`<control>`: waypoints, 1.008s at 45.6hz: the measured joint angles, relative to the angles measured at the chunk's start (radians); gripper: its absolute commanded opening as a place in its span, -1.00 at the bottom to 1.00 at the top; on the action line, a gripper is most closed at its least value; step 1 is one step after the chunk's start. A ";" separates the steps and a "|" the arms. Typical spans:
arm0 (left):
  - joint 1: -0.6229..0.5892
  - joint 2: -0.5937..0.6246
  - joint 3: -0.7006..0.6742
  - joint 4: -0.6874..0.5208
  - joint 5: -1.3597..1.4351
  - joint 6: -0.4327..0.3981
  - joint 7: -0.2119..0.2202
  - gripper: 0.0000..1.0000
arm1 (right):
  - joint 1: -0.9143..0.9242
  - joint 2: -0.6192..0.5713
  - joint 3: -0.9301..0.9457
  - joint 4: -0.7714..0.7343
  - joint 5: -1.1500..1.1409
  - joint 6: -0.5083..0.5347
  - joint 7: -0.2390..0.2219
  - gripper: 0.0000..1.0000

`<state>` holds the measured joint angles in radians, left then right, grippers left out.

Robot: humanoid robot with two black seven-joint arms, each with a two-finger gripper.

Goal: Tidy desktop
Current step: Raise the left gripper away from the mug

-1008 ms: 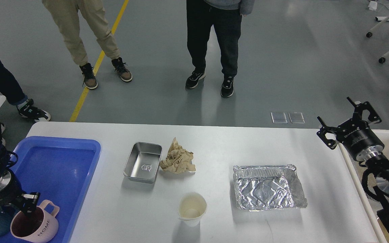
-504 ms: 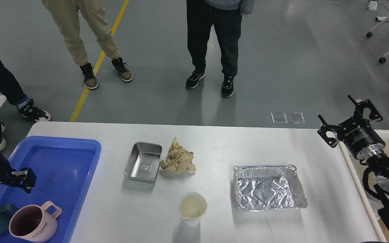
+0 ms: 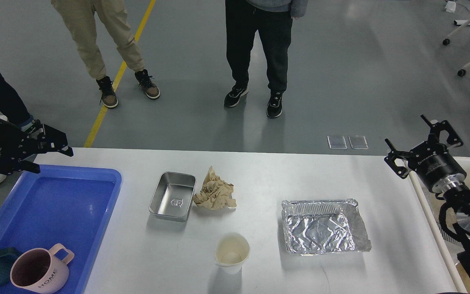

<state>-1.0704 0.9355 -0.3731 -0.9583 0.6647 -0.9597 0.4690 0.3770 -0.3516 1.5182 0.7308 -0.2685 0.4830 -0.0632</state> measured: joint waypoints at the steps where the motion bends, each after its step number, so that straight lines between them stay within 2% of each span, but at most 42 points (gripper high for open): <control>1: 0.004 0.000 -0.015 0.001 -0.010 0.000 -0.001 0.79 | 0.000 0.000 -0.003 0.000 0.000 0.000 0.000 1.00; 10: 0.018 0.014 -0.164 0.005 -0.140 0.000 -0.012 0.89 | -0.002 -0.002 -0.020 0.017 0.000 0.000 -0.001 1.00; 14: 0.036 0.016 -0.209 0.006 -0.178 0.000 -0.046 0.89 | -0.003 -0.003 -0.021 0.018 0.000 0.000 -0.001 1.00; 24: 0.124 -0.008 -0.362 0.006 -0.197 0.000 -0.219 0.89 | -0.004 -0.010 -0.022 0.019 0.000 0.000 -0.001 1.00; 25: 0.139 -0.016 -0.381 0.006 -0.196 0.000 -0.252 0.89 | -0.004 -0.011 -0.022 0.019 0.000 0.000 -0.001 1.00; 36: 0.241 -0.079 -0.460 0.006 -0.202 0.000 -0.481 0.91 | -0.006 -0.012 -0.027 0.018 0.000 0.000 -0.001 1.00; 40: 0.287 -0.108 -0.494 0.006 -0.203 0.000 -0.529 0.93 | -0.010 -0.012 -0.027 0.018 0.000 0.000 -0.001 1.00; 46: 0.357 -0.160 -0.609 0.017 -0.209 0.000 -0.565 0.94 | -0.018 -0.011 -0.027 0.018 0.000 -0.001 0.000 1.00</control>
<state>-0.7132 0.7758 -0.9822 -0.9410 0.4560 -0.9597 -0.0957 0.3590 -0.3626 1.4909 0.7486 -0.2684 0.4819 -0.0631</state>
